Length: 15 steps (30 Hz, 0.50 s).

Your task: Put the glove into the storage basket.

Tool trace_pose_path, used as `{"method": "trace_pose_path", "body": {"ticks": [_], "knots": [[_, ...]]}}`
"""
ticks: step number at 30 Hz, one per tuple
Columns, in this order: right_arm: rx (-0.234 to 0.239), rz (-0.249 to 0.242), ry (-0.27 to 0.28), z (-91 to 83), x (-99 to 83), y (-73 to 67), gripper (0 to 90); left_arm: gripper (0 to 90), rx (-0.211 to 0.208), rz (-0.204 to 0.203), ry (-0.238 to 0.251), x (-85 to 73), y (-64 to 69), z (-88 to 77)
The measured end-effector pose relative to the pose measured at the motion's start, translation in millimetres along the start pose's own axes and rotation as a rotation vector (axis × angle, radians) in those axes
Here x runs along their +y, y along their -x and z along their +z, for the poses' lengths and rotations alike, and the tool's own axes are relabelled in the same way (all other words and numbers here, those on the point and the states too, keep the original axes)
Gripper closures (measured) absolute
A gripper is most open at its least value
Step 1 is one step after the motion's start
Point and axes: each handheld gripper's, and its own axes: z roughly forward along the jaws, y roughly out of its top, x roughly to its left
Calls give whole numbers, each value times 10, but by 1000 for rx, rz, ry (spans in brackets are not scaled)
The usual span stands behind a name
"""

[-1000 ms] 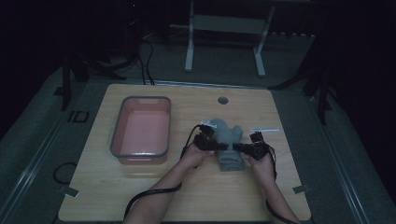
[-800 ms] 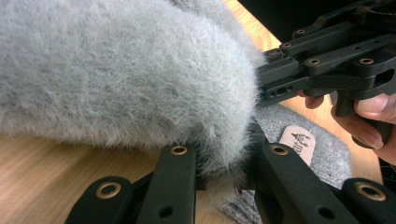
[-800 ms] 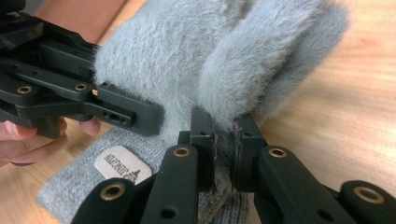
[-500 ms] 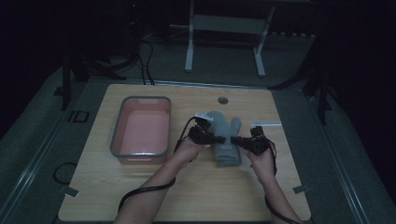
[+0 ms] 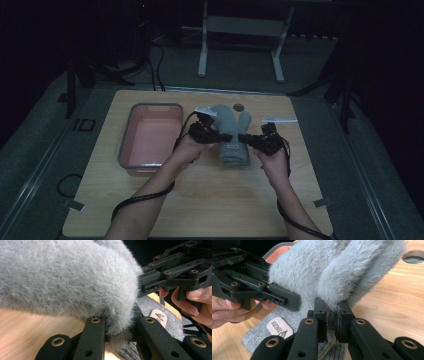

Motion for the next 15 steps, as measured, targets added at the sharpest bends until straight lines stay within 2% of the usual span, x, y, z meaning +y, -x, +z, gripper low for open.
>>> {"method": "trace_pose_path", "body": {"ticks": [7, 12, 15], "knots": [[36, -11, 10, 165, 173, -232, 821, 813, 24, 10, -1, 17, -94, -358], [65, -25, 4, 333, 277, -430, 821, 813, 43, 9, 4, -43, -186, -646], [85, -36, -2, 458, 339, -559, 821, 813, 71, 7, 12, -92, -238, -828]]}}
